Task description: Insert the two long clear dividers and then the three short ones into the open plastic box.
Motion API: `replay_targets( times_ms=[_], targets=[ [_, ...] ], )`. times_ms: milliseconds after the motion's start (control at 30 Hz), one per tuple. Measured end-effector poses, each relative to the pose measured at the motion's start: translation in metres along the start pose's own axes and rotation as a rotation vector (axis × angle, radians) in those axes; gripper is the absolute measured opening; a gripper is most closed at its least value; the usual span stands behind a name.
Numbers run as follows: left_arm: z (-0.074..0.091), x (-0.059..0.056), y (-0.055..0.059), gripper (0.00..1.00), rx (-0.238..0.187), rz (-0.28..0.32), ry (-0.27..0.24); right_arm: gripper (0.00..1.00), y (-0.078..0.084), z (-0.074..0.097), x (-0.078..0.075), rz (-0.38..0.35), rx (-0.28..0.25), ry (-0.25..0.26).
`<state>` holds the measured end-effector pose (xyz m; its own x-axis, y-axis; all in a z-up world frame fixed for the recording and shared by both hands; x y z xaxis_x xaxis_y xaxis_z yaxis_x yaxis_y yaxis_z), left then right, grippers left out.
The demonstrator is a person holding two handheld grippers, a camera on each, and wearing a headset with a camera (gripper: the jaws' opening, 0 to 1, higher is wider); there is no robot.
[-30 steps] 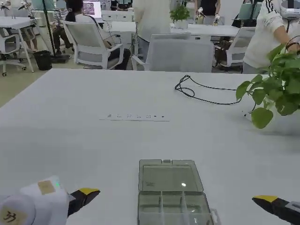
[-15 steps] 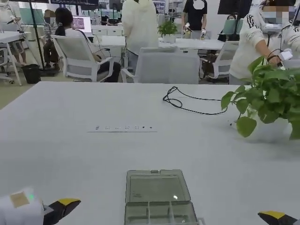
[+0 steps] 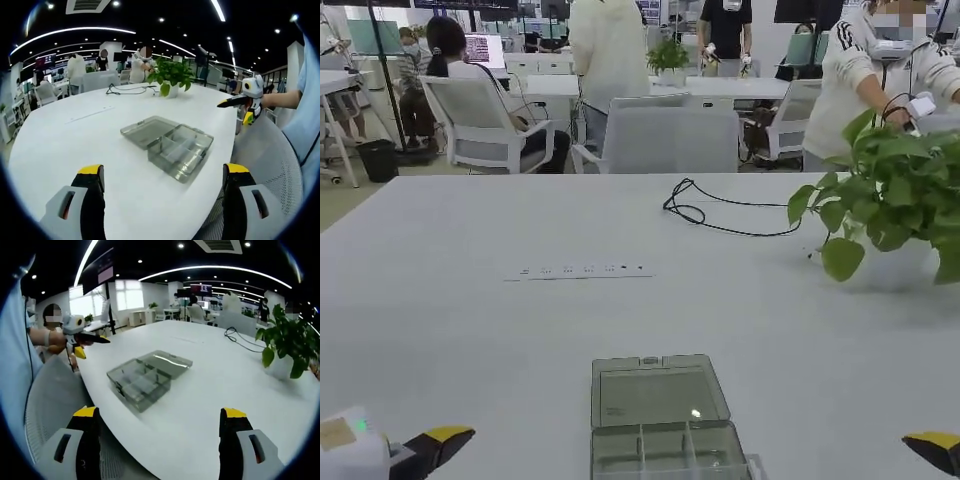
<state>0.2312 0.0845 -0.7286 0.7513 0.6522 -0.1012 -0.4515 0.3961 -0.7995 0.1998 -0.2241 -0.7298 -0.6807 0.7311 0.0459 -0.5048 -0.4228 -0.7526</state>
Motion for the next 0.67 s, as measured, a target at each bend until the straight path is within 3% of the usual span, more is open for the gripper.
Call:
replay_targets(
  times_ms=[133,667],
  targets=[
    [0.005,0.005,0.003,1.00,0.000,0.003,-0.014,1.00,0.001,-0.003,0.003,-0.009,0.005,0.000],
    [0.006,0.001,0.008,1.00,-0.001,0.028,-0.015,1.00,0.006,-0.012,0.015,-0.006,0.030,-0.047]
  ],
)
Point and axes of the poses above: the centre of the closed fingertips' face, and the gripper's own axes: z roughly backward along the fingers, x roughly to its left, y roughly out of its underside, the point moved 2 cm from there along z, roughly backward along the fingers, and after that the axes turned 11 degrees about x, right-handed, at the moved point
